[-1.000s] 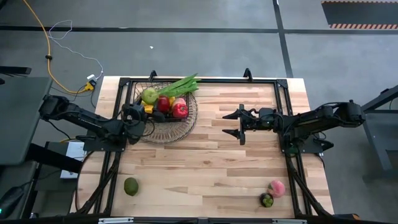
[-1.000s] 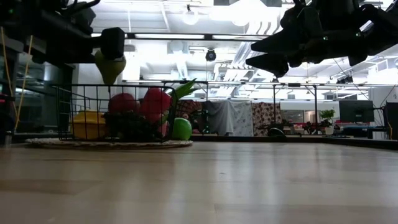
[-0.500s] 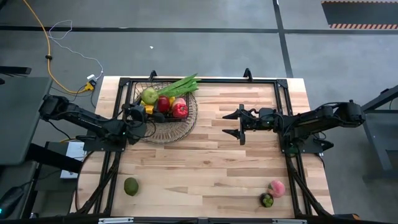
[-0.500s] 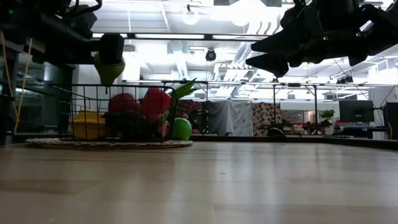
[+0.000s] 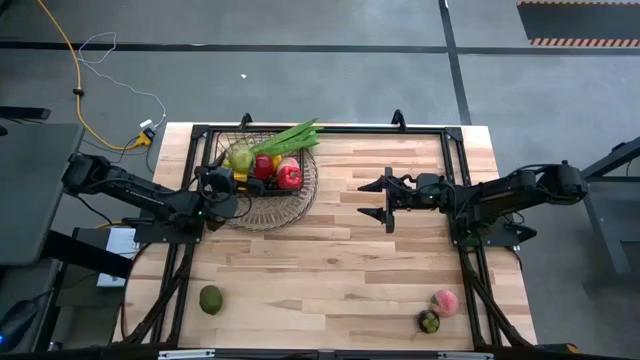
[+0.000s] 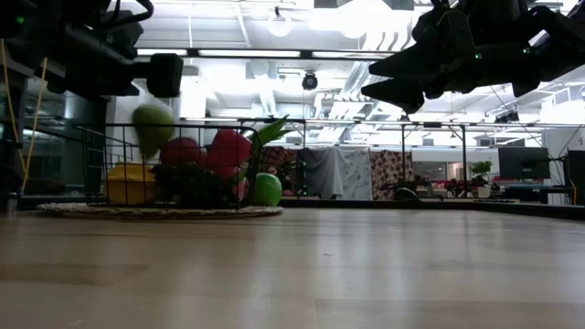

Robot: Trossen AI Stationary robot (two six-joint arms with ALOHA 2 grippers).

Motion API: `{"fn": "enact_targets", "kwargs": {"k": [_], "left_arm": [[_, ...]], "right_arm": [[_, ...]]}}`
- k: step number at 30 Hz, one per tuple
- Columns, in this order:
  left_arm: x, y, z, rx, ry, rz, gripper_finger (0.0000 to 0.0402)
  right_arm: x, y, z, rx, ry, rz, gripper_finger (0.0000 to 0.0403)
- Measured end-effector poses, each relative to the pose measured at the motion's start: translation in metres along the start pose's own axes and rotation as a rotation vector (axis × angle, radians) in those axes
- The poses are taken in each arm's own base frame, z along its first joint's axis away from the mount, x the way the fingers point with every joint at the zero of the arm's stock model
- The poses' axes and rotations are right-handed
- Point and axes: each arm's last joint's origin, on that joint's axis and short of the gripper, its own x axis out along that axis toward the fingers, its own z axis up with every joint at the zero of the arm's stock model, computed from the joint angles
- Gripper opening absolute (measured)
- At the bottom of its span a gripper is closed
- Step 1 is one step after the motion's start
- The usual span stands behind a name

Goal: Build produce basket
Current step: Put the green lime into the wire basket

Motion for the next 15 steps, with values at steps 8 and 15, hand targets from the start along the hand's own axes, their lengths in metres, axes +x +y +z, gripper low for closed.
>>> {"fn": "enact_targets", "kwargs": {"k": [8, 15], "left_arm": [[0.0000, -0.0001, -0.0001, 0.002, 0.001, -0.003, 0.0399], [0.0000, -0.0001, -0.0001, -0.002, 0.001, -0.004, 0.0400]], "right_arm": [[0.0000, 0.0000, 0.0000, 0.000, 0.000, 0.000, 0.0296], [0.0000, 0.0000, 0.0000, 0.000, 0.000, 0.000, 0.0296]]}}
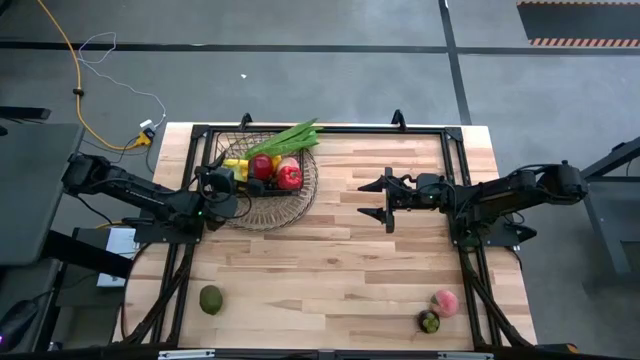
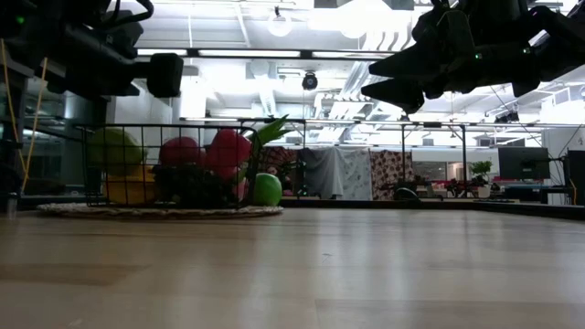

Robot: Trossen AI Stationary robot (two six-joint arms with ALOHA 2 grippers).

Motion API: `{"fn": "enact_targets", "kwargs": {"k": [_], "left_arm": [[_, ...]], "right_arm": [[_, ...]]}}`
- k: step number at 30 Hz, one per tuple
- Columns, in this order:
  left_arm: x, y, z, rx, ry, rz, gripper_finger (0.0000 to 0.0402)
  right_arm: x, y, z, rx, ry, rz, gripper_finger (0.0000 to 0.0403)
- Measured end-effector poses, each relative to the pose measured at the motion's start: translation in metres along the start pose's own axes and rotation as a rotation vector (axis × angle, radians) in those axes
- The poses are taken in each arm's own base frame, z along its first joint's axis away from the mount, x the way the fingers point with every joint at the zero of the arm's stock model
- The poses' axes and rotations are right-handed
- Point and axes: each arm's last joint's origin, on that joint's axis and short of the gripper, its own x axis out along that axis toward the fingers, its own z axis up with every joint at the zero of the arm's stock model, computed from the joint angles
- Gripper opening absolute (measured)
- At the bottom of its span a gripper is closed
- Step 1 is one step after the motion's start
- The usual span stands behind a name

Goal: Build produce basket
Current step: Put the green lime into the wire basket

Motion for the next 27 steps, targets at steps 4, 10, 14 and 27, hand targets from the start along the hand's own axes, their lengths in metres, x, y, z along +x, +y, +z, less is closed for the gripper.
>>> {"fn": "enact_targets", "kwargs": {"k": [4, 10, 14, 27], "left_arm": [[0.000, -0.001, 0.002, -0.025, -0.001, 0.001, 0.0400], [0.000, -0.001, 0.004, -0.034, -0.004, 0.006, 0.0400], [0.000, -0.001, 0.004, -0.007, -0.005, 0.010, 0.0400], [0.004, -0.023, 0.024, -0.169, 0.038, -0.778, 0.0400]], "right_arm": [[0.000, 0.000, 0.000, 0.000, 0.000, 0.000, 0.0296], [0.000, 0.000, 0.000, 0.000, 0.000, 0.000, 0.0296], [0.000, 0.000, 0.000, 0.000, 0.000, 0.000, 0.0296], [0.000, 0.000, 0.000, 0.000, 0.000, 0.000, 0.0296]]}}
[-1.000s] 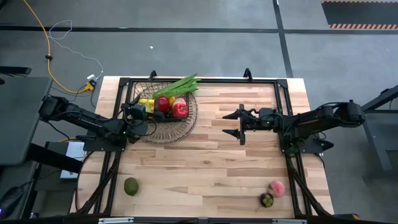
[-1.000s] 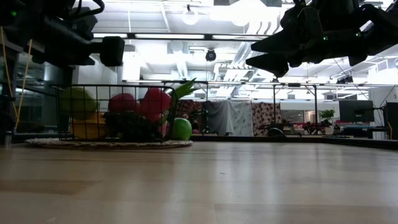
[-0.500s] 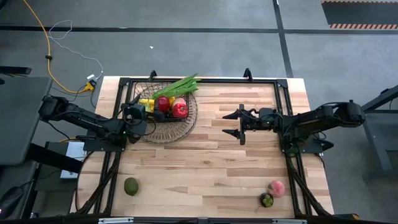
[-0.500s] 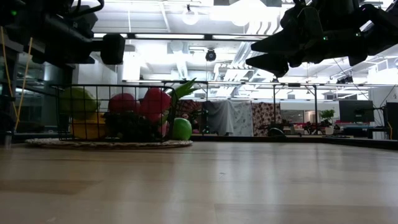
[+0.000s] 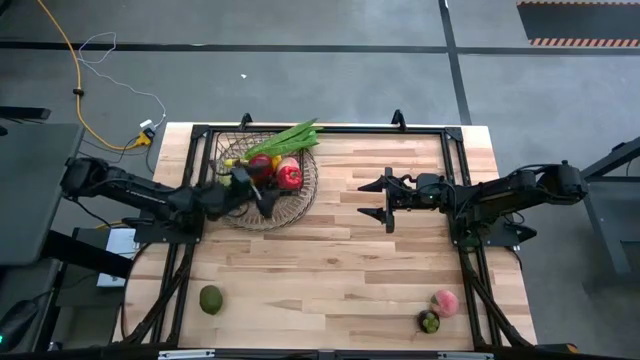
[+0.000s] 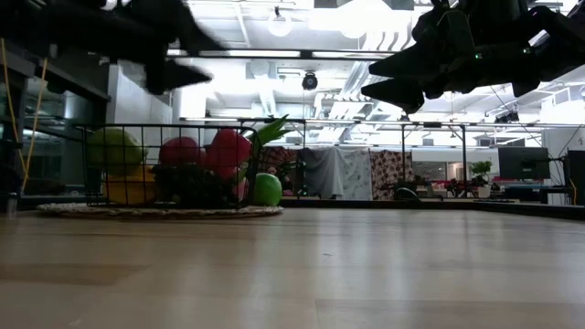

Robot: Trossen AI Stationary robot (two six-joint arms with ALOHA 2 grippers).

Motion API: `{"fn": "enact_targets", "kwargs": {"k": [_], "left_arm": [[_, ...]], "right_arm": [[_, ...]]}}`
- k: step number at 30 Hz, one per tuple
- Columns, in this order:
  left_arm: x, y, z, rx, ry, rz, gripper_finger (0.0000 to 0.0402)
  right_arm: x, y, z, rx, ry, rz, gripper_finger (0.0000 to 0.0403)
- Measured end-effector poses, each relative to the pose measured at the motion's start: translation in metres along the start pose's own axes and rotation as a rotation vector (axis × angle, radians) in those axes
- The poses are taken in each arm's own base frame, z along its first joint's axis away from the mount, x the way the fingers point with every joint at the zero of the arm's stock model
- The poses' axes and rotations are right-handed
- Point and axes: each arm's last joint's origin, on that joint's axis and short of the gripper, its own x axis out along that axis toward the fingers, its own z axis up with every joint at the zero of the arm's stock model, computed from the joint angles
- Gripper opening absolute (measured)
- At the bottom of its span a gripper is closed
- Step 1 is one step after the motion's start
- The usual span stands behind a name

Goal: Build produce basket
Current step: Put the green lime into the wire basket

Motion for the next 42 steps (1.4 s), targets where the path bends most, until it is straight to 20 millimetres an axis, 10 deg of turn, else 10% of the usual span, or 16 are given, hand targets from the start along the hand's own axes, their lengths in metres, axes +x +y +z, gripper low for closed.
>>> {"fn": "enact_targets", "kwargs": {"k": [8, 42], "left_arm": [[-0.008, -0.018, 0.008, -0.037, 0.033, -0.935, 0.0400], [-0.008, -0.037, 0.018, -0.108, 0.179, -0.764, 0.0400]], "right_arm": [[0.000, 0.000, 0.000, 0.000, 0.000, 0.000, 0.0296], [0.000, 0.000, 0.000, 0.000, 0.000, 0.000, 0.0296]]}}
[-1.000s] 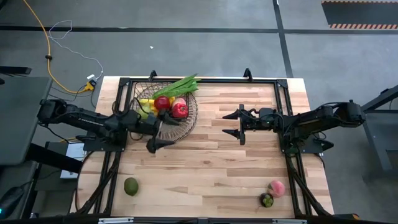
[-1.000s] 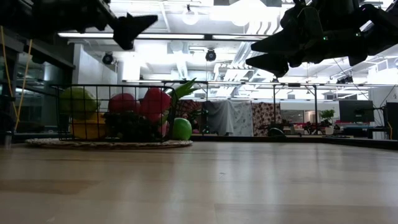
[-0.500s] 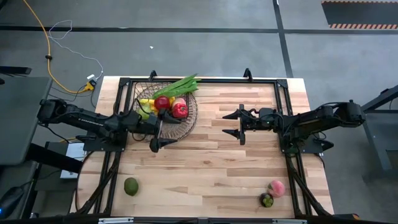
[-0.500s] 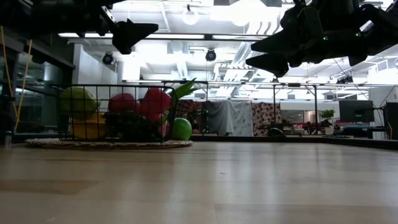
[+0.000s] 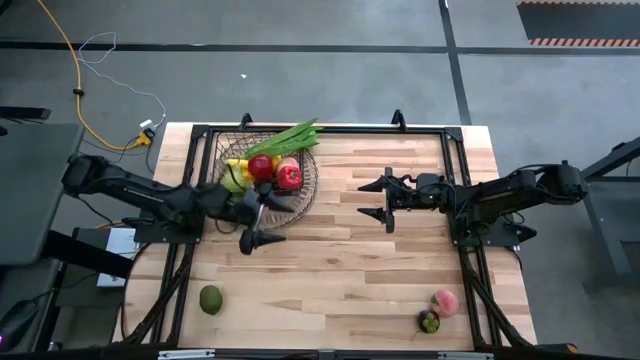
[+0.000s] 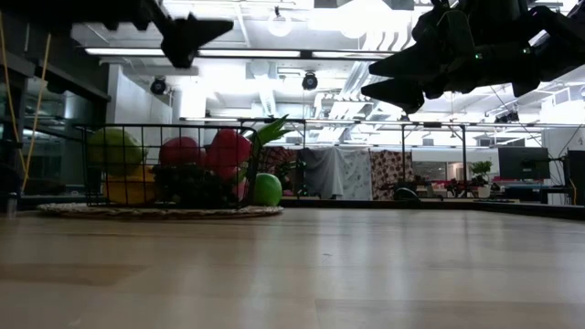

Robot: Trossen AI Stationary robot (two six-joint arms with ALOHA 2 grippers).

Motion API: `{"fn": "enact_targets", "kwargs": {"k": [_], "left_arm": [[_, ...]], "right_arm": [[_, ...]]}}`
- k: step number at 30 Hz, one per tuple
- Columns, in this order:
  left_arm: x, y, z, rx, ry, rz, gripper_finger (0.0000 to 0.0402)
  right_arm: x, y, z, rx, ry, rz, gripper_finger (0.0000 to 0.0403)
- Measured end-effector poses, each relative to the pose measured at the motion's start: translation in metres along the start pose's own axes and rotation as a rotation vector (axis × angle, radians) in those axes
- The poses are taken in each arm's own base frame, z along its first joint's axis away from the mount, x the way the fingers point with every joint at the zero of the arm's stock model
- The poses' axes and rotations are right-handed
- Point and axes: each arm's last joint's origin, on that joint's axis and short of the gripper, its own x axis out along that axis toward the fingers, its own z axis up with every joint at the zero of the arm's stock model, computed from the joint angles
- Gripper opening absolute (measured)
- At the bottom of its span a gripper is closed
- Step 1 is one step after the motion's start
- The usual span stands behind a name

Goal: Build produce basket
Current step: Put the green lime into the wire basket

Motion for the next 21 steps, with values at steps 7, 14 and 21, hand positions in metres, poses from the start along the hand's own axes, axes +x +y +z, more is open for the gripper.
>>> {"fn": "enact_targets", "kwargs": {"k": [7, 14, 21], "left_arm": [[0.004, -0.042, 0.013, 0.039, 0.293, 0.091, 0.0400], [-0.027, -0.078, 0.007, -0.260, 0.713, 0.223, 0.0400], [-0.053, -0.113, -0.017, -0.385, 0.815, 0.313, 0.0400]], "right_arm": [[0.000, 0.000, 0.000, 0.000, 0.000, 0.000, 0.0296], [0.000, 0.000, 0.000, 0.000, 0.000, -0.001, 0.0296], [0.000, 0.000, 0.000, 0.000, 0.000, -0.001, 0.0296]]}}
